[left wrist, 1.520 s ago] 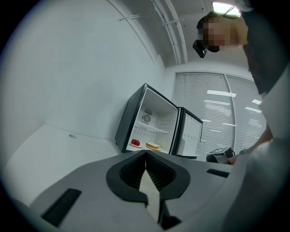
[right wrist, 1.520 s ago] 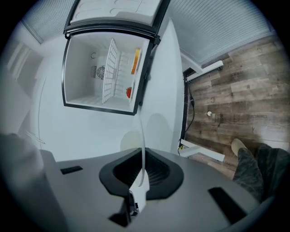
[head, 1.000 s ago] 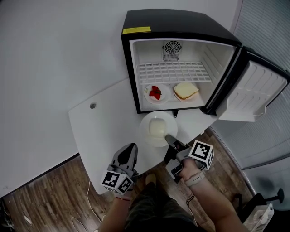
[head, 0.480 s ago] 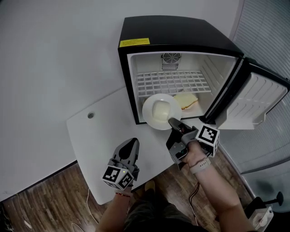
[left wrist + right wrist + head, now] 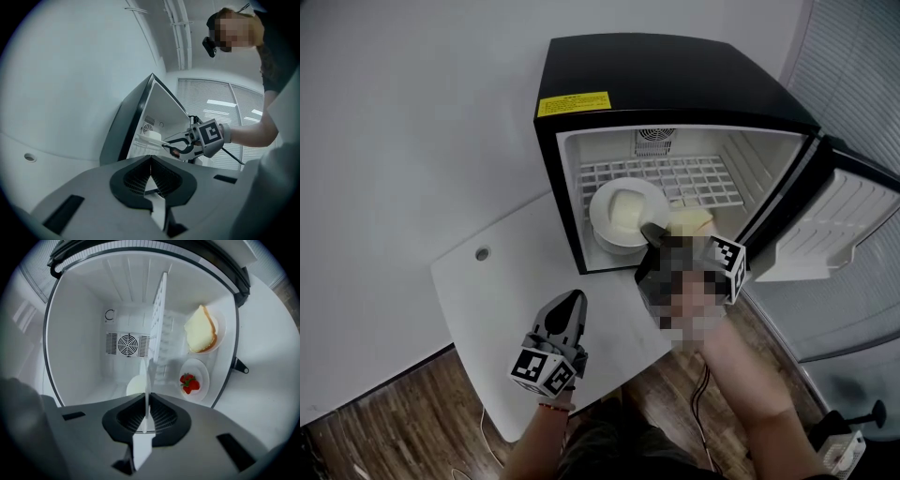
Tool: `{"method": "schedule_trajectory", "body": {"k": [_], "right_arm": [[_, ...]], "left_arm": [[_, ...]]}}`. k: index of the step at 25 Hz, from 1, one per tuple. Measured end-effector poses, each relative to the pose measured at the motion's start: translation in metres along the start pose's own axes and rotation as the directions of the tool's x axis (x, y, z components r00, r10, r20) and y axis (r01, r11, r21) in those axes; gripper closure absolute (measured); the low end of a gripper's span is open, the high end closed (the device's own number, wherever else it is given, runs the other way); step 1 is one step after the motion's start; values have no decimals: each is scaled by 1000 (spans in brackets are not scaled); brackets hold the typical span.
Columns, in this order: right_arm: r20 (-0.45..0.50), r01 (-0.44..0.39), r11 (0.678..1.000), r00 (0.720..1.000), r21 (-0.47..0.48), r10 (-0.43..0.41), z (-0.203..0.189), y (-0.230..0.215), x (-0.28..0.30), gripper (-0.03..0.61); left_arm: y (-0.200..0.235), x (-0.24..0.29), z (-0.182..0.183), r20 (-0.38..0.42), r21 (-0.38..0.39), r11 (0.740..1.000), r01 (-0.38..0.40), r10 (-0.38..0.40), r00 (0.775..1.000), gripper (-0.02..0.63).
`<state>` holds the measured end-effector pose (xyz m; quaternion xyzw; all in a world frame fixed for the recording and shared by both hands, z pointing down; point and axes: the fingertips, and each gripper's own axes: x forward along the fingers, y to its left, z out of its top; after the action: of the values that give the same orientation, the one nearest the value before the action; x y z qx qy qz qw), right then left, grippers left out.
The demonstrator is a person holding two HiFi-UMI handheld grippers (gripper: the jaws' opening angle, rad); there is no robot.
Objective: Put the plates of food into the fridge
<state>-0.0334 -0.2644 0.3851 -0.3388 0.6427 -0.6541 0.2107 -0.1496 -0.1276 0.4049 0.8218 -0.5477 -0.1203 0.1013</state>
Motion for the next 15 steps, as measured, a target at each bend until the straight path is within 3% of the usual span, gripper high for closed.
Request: {"method": "schedule_trajectory", "body": {"k": [15], "right_arm": [[64,7,998,998,61,-11,5,5,40,561]], "left_arm": [[20,8,1,13,1,1000,-20,20,1000,606]]}}
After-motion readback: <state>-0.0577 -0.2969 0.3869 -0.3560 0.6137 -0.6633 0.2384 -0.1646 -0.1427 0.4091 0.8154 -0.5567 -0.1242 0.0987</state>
